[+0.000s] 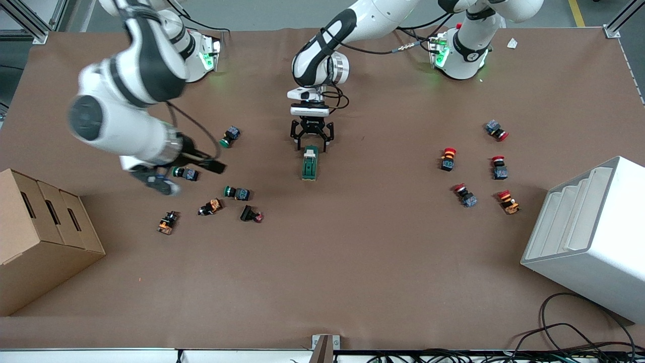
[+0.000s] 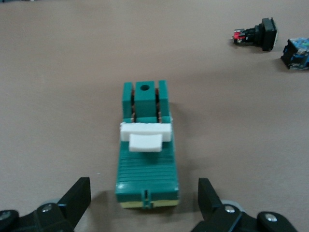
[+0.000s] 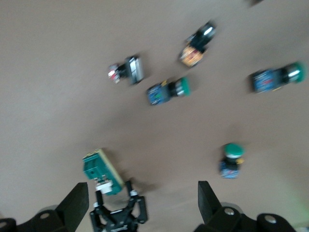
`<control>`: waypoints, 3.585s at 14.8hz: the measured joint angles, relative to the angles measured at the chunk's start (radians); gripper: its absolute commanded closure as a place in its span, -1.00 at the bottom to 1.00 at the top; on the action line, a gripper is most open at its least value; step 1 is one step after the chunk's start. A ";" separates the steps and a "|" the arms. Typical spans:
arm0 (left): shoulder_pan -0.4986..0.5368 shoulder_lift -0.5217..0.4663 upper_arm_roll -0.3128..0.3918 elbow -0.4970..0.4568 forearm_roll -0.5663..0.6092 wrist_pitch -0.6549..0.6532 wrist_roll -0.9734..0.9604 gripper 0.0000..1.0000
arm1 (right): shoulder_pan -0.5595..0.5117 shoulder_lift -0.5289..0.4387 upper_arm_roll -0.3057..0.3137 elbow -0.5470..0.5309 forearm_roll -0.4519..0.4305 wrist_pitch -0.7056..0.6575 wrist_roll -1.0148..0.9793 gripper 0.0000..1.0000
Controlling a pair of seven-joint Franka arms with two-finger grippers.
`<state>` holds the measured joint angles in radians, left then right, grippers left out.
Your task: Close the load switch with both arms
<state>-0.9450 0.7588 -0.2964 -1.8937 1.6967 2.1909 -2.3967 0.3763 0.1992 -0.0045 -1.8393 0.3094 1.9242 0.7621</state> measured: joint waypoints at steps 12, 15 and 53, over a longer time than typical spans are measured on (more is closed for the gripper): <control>-0.023 0.027 0.000 -0.009 0.089 -0.080 -0.102 -0.98 | 0.313 0.306 0.000 -0.017 0.114 0.486 0.259 -1.00; -0.024 0.027 0.000 -0.009 0.089 -0.081 -0.102 -0.98 | 0.362 0.321 0.000 -0.039 0.118 0.523 0.309 -1.00; -0.024 0.028 0.002 -0.007 0.089 -0.080 -0.103 -0.99 | 0.433 0.347 -0.018 -0.041 0.153 0.578 0.466 -1.00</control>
<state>-0.9687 0.7872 -0.2949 -1.9009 1.7858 2.1106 -2.4996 0.8096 0.5459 -0.0228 -1.8805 0.4628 2.5023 1.2285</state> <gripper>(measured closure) 0.004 0.000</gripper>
